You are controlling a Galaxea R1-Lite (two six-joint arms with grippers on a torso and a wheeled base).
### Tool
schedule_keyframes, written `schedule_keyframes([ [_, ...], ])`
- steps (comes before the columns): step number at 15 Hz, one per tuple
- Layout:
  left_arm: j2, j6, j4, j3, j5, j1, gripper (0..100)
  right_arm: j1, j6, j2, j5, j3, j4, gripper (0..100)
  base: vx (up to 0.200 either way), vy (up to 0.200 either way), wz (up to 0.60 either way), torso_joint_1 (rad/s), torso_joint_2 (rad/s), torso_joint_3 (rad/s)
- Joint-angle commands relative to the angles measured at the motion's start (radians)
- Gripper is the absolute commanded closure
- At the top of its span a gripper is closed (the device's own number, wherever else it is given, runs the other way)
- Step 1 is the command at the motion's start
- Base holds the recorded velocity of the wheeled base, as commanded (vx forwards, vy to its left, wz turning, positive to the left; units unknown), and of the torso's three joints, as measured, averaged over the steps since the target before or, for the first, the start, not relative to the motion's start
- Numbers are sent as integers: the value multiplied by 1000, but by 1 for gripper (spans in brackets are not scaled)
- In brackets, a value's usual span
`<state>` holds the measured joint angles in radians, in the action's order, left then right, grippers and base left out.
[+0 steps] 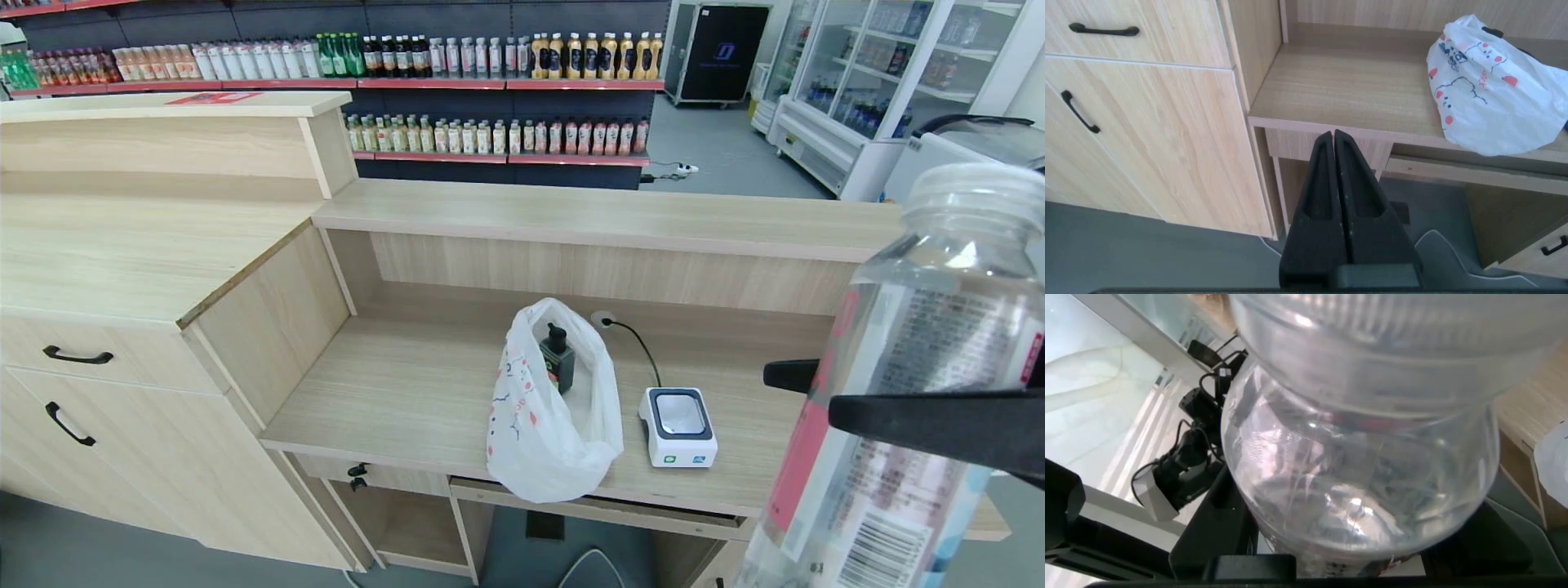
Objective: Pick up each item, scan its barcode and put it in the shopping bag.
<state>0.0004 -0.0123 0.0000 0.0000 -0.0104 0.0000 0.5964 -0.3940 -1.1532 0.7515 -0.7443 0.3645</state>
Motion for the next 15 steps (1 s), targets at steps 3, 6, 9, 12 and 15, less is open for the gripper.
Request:
schedule_keyframes([
  [3, 0, 0, 0, 0, 0, 0, 100, -4, 1, -6, -1, 2, 2, 100, 0, 0, 0, 0, 0, 0],
  [6, 0, 0, 0, 0, 0, 0, 100, -29, 3, -14, -3, -3, 2, 100, 0, 0, 0, 0, 0, 0],
  [9, 0, 0, 0, 0, 0, 0, 100, -182, 95, -79, -20, -12, 10, 100, 0, 0, 0, 0, 0, 0],
  [12, 0, 0, 0, 0, 0, 0, 100, -372, 267, -177, -118, -50, 11, 100, 0, 0, 0, 0, 0, 0],
  [15, 0, 0, 0, 0, 0, 0, 100, -599, 508, -272, -126, -43, 24, 100, 0, 0, 0, 0, 0, 0],
])
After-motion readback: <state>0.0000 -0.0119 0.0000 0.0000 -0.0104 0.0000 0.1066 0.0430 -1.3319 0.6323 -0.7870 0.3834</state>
